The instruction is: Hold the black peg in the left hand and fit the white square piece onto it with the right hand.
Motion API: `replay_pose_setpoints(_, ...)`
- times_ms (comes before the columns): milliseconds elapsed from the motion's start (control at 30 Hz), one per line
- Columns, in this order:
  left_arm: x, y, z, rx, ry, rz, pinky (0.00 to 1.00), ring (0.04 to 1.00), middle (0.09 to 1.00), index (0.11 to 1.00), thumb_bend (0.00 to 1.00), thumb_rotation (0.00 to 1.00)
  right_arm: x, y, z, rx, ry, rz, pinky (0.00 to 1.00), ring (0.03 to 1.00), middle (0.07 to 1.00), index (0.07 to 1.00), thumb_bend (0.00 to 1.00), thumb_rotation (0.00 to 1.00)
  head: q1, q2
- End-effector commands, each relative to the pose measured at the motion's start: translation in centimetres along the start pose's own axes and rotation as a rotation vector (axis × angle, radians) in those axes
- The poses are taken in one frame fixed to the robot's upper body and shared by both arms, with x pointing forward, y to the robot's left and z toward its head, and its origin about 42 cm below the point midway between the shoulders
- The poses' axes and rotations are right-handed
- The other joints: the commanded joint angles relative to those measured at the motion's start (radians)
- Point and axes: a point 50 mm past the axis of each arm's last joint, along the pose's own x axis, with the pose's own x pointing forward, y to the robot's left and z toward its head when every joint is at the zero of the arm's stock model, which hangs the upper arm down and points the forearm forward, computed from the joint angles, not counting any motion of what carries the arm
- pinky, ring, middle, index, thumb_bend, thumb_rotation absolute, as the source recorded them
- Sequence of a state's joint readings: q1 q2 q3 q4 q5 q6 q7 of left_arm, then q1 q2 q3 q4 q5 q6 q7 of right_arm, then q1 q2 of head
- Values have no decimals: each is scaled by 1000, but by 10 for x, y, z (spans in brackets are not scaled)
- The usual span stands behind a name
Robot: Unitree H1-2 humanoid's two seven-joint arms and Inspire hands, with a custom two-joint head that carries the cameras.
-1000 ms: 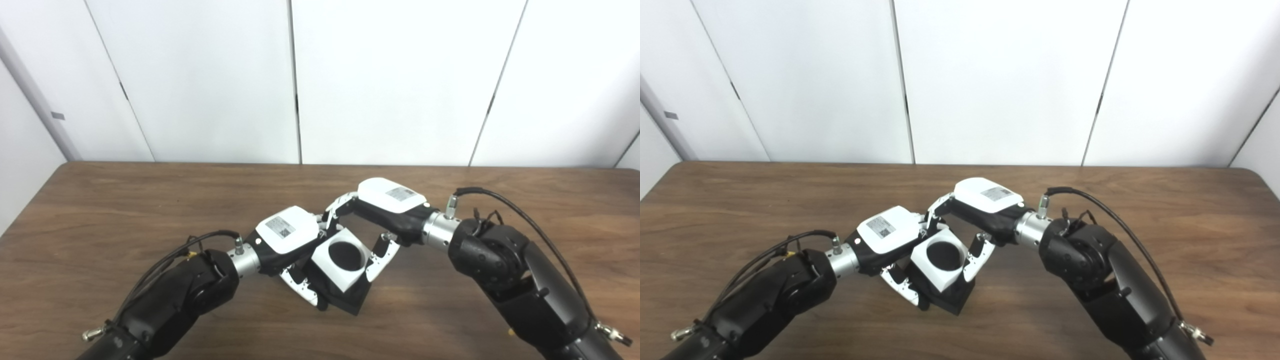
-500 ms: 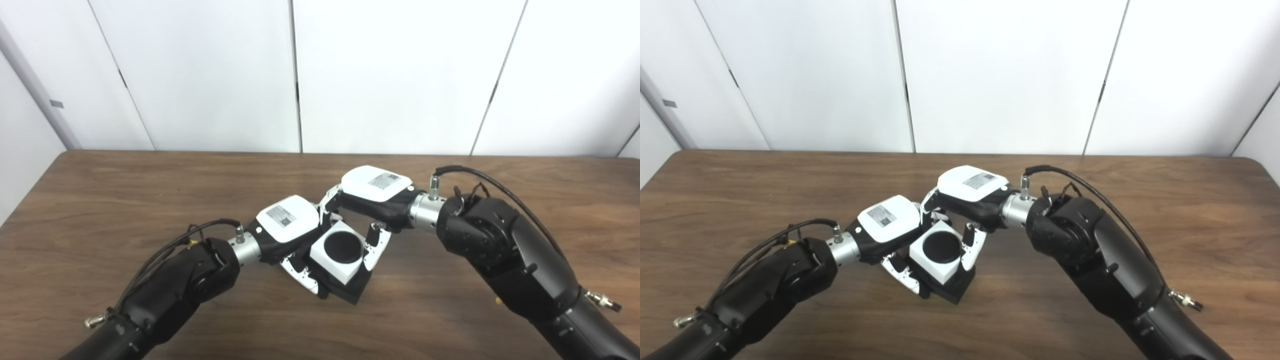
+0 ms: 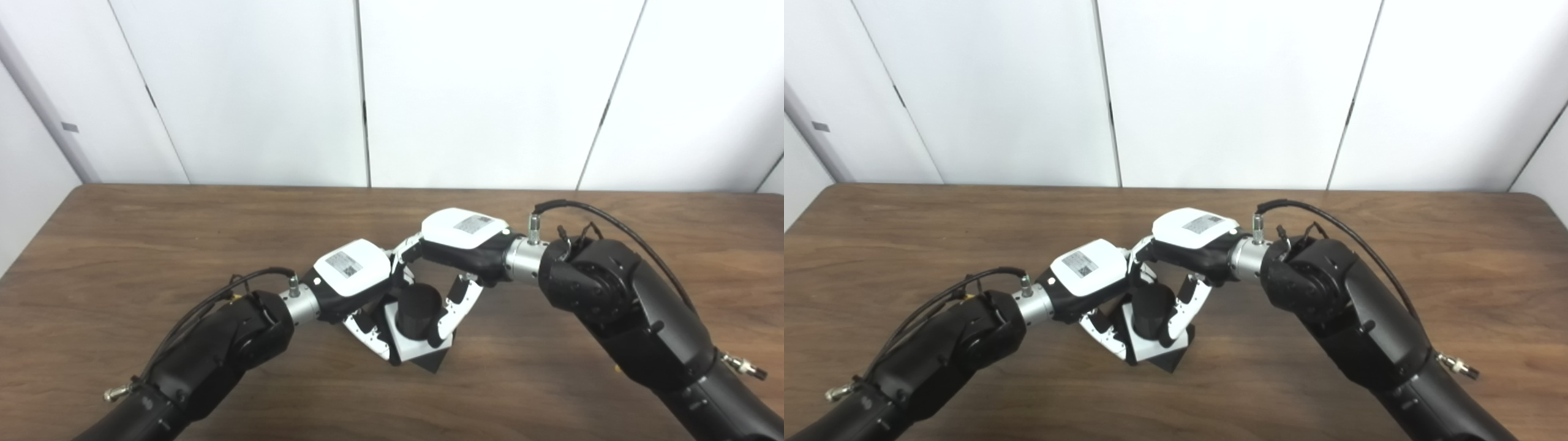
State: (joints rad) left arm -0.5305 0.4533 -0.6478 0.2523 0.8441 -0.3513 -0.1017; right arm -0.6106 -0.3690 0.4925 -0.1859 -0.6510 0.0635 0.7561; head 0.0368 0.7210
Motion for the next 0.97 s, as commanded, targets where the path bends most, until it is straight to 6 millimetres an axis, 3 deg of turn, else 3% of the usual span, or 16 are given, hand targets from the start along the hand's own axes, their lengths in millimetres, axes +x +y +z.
replay_pose_setpoints(0, -6, -35, 8, 40, 11, -182, 769, 897, 868, 493, 519, 83, 1, -3, 4, -11, -18, 14, 808, 849, 839, 768, 913, 351, 1, 0)
replay_pose_setpoints(300, -7, -34, 7, 41, 9, -172, 763, 896, 872, 493, 519, 83, -4, -3, -2, 5, -14, -18, 787, 846, 842, 773, 896, 328, -1, -2)
replay_pose_setpoints(400, -8, -34, 6, 37, 10, -163, 760, 891, 867, 493, 520, 82, -14, -11, -10, 52, 10, -121, 751, 818, 814, 752, 838, 258, -7, -3)
replay_pose_setpoints(433, -8, -34, 6, 38, 11, -163, 764, 893, 867, 493, 520, 82, -19, -13, -14, 79, 17, -162, 736, 793, 791, 720, 813, 185, -7, -3)
replay_pose_setpoints(533, -8, -34, 5, 43, 12, -162, 760, 892, 865, 493, 520, 83, -32, -14, -26, 153, 41, -247, 726, 793, 790, 711, 780, 162, -6, -7)
replay_pose_setpoints(767, -11, -36, 3, 34, 19, -156, 756, 884, 858, 492, 519, 83, -60, 13, -52, 309, 102, -461, 597, 730, 756, 697, 743, 62, -1, -6)
replay_pose_setpoints(933, -15, -33, 2, 33, 24, -158, 763, 892, 867, 493, 520, 83, -74, 37, -68, 390, 141, -583, 596, 717, 750, 716, 709, 47, -1, -5)
